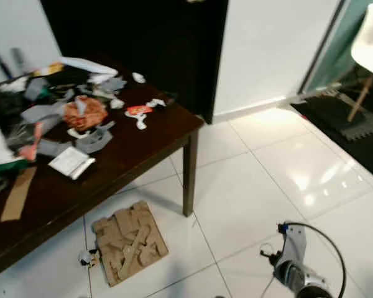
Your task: Picking trash to rubbish bin
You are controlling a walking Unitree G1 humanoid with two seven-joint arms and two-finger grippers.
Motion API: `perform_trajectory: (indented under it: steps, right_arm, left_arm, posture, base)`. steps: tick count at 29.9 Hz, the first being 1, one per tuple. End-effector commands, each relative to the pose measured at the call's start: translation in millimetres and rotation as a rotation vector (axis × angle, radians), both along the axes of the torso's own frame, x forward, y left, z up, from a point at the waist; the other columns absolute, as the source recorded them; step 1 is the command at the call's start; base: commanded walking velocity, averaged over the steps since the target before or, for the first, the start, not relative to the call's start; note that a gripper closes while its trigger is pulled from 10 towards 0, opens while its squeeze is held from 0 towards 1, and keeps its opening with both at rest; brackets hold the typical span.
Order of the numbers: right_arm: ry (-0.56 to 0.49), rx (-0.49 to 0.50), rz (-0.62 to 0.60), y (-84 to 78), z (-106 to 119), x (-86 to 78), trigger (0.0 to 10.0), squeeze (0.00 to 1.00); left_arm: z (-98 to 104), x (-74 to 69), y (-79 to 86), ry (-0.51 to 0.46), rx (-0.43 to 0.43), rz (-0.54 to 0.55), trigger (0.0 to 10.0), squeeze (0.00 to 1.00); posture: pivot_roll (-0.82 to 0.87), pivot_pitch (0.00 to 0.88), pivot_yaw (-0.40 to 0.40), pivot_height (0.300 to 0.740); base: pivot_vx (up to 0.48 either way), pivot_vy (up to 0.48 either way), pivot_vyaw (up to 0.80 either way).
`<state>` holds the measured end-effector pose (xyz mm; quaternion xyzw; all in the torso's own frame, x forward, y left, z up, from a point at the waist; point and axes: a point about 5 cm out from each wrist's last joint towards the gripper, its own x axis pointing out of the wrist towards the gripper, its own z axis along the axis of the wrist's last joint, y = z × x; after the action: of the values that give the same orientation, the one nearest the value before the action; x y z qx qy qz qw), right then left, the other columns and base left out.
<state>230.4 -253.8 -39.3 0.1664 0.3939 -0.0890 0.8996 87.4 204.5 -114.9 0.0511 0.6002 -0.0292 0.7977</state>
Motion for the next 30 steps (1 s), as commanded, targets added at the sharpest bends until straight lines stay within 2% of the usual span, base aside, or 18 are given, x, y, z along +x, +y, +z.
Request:
perform_trajectory:
  steps: [1, 8, 11, 12, 16, 18, 20, 21, 22, 23, 24, 26, 27, 28, 29, 30]
  right_arm:
    - [-0.034, 0.018, -0.058, -2.4, 0, -1.4, 10.0, 0.00]
    - [-0.086, 0.086, -0.116, 12.1, -3, 2.0, 10.0, 0.00]
    - [-0.156, 0.112, -0.130, 15.2, 4, 13.1, 10.0, 0.00]
    - [-0.222, 0.121, -0.124, 14.5, 14, 24.9, 10.0, 0.00]
    - [-0.281, 0.114, -0.123, 11.3, 25, 36.8, 10.0, 0.00]
    - [-0.370, 0.097, -0.115, 5.6, 45, 55.4, 10.0, 0.00]
    - [-0.388, 0.094, -0.111, 4.7, 50, 59.1, 10.0, 0.00]
    - [-0.461, 0.077, -0.075, 4.3, 66, 72.6, 10.0, 0.00]
    - [-0.461, 0.077, -0.075, 4.3, 66, 72.6, 10.0, 0.00]
    - [-0.522, 0.066, -0.051, 4.5, 79, 82.9, 10.0, 0.00]
    - [-0.522, 0.066, -0.051, 4.5, 79, 82.9, 10.0, 0.00]
    - [-0.603, 0.064, -0.032, 4.7, 96, 94.1, 10.0, 0.00]
    - [-0.698, 0.076, -0.009, 6.4, 115, 105.8, 10.0, 0.00]
    - [-0.742, 0.090, 0.000, 7.6, 124, 110.3, 10.0, 0.00]
    - [-0.742, 0.090, 0.000, 7.6, 124, 110.3, 10.0, 0.00]
    - [-0.834, 0.124, 0.023, 10.4, 142, 118.4, 10.0, 0.00]
  left_arm:
    - [-3, -1.2, -22.8, 0.005, -0.081, -0.044, 10.0, 0.00]
    - [-3, -0.9, -24.0, 0.006, -0.068, -0.072, 10.0, 0.00]
    - [-3, -0.5, -27.2, 0.000, -0.071, -0.075, 10.0, 0.00]
    - [-3, -0.3, -27.7, -0.001, -0.071, -0.082, 10.0, 0.00]
    - [-3, -0.2, -26.4, 0.000, -0.069, -0.087, 10.0, 0.00]
    - [-3, -1.5, -23.4, 0.004, -0.066, -0.096, 10.0, 0.00]
    - [-3, -1.8, -22.7, 0.005, -0.065, -0.097, 10.0, 0.00]
    - [-3, -2.4, -20.4, 0.006, -0.061, -0.100, 10.0, 0.00]
    - [-3, -2.4, -20.4, 0.006, -0.061, -0.100, 10.0, 0.00]
    - [-3, -2.1, -19.3, 0.005, -0.061, -0.098, 10.0, 0.00]
    - [-3, -2.1, -19.3, 0.005, -0.061, -0.098, 10.0, 0.00]
    - [-2, -0.5, -19.8, 0.004, -0.072, -0.079, 10.0, 0.00]
    - [-2, 1.6, -21.6, 0.004, -0.091, -0.063, 10.0, 0.00]
    - [-2, 2.1, -22.1, 0.003, -0.095, -0.059, 10.0, 0.00]
    - [-2, 2.1, -22.1, 0.003, -0.095, -0.059, 10.0, 0.00]
    - [-2, 2.5, -22.4, 0.002, -0.096, -0.059, 10.0, 0.00]
  posture:
    - [-0.01, 0.086, 0.009, 0.740]
    - [0.00, 0.088, 0.008, 0.740]
    - [0.00, 0.087, 0.007, 0.740]
    - [0.00, 0.087, 0.011, 0.740]
    - [0.00, 0.087, 0.011, 0.740]
    - [0.00, 0.087, 0.011, 0.740]
    - [0.00, 0.087, 0.011, 0.740]
    - [-0.01, 0.098, 0.014, 0.740]
    - [-0.01, 0.098, 0.014, 0.740]
    - [-0.01, 0.098, 0.014, 0.740]
    - [-0.01, 0.098, 0.014, 0.740]
    - [-0.01, 0.098, 0.013, 0.740]
    - [-0.01, 0.097, 0.014, 0.740]
    - [-0.01, 0.097, 0.018, 0.740]
    - [-0.01, 0.097, 0.018, 0.740]
    - [-0.01, 0.096, 0.019, 0.740]
  base:
    - [0.000, 0.000, -0.76]
    - [0.000, 0.000, -0.76]
    - [0.000, 0.000, -0.76]
    - [0.000, 0.000, -0.76]
    - [0.000, 0.000, -0.76]
    - [0.000, 0.000, -0.76]
    - [0.000, 0.000, -0.76]
    - [0.000, 0.000, -0.77]
    - [0.000, 0.000, -0.77]
    - [0.000, 0.000, -0.77]
    - [0.000, 0.000, -0.77]
    - [0.000, 0.000, -0.77]
    - [0.000, 0.000, -0.77]
    - [0.000, 0.000, -0.77]
    - [0.000, 0.000, -0.77]
    - [0.000, 0.000, -0.77]
